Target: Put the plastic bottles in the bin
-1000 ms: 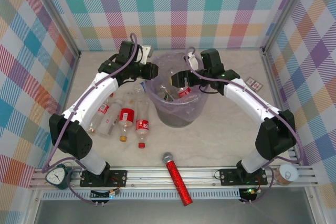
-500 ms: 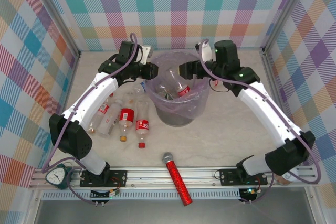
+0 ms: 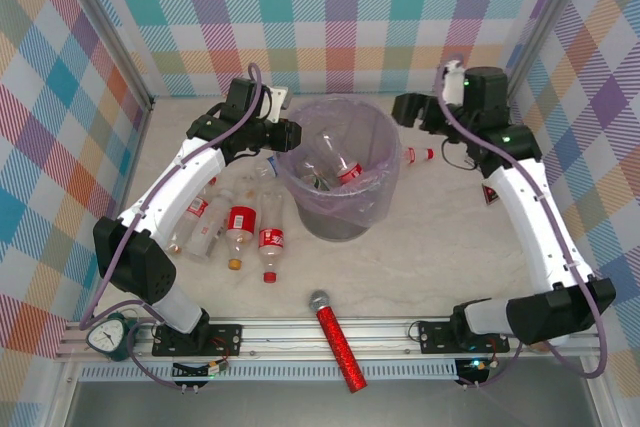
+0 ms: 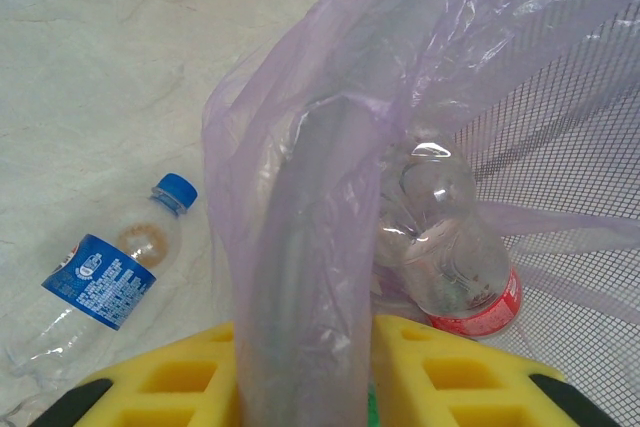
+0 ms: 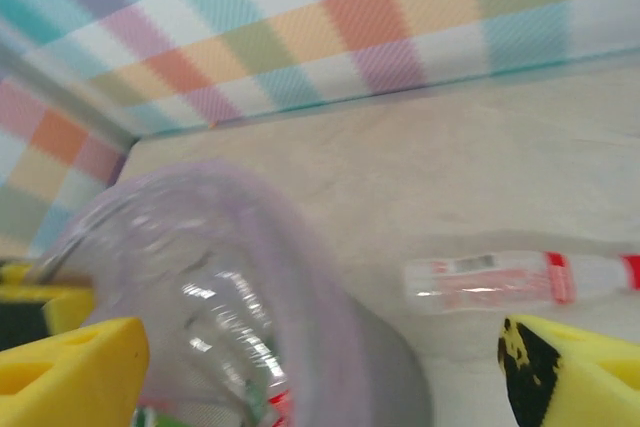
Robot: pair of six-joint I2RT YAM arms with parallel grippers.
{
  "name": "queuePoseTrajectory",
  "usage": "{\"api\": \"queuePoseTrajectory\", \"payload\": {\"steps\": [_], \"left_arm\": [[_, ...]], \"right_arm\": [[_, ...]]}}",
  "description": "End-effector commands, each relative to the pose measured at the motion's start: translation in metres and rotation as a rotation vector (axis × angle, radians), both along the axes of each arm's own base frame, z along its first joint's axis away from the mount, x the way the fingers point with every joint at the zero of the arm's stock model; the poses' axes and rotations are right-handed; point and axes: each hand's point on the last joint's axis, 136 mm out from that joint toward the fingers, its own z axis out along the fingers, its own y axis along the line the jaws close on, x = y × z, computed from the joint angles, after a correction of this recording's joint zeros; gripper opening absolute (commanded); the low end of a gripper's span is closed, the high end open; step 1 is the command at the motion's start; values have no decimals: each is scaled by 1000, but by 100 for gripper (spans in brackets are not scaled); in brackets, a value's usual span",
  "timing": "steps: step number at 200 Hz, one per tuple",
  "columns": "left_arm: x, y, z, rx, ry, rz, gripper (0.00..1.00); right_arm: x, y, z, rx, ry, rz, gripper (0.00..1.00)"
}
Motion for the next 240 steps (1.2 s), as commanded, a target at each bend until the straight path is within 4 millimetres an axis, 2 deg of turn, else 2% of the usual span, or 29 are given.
{"api": "queuePoseTrajectory", "payload": {"steps": [1, 56, 82, 137, 168, 205, 240], "left_arm": [[-19, 8, -55, 105, 164, -11, 33], [-20, 9, -54, 106, 162, -10, 33], [-19, 9, -54, 110, 161, -9, 33], [-19, 9, -59, 116, 173, -14, 33], [-19, 10, -59, 123, 169, -10, 33], [-19, 9, -61, 123, 175, -13, 33], [-18, 11, -60, 128, 169, -8, 33]], "right_arm": [[8, -24, -35, 80, 128, -122, 92], [66, -53, -129, 228, 372, -409, 99], [85, -54, -165, 287, 402, -503, 99], [110, -45, -243, 286, 523, -621, 99], [121, -33, -272, 277, 569, -635, 99], [135, -24, -293, 232, 609, -632, 99], [133, -22, -314, 223, 645, -644, 99]]}}
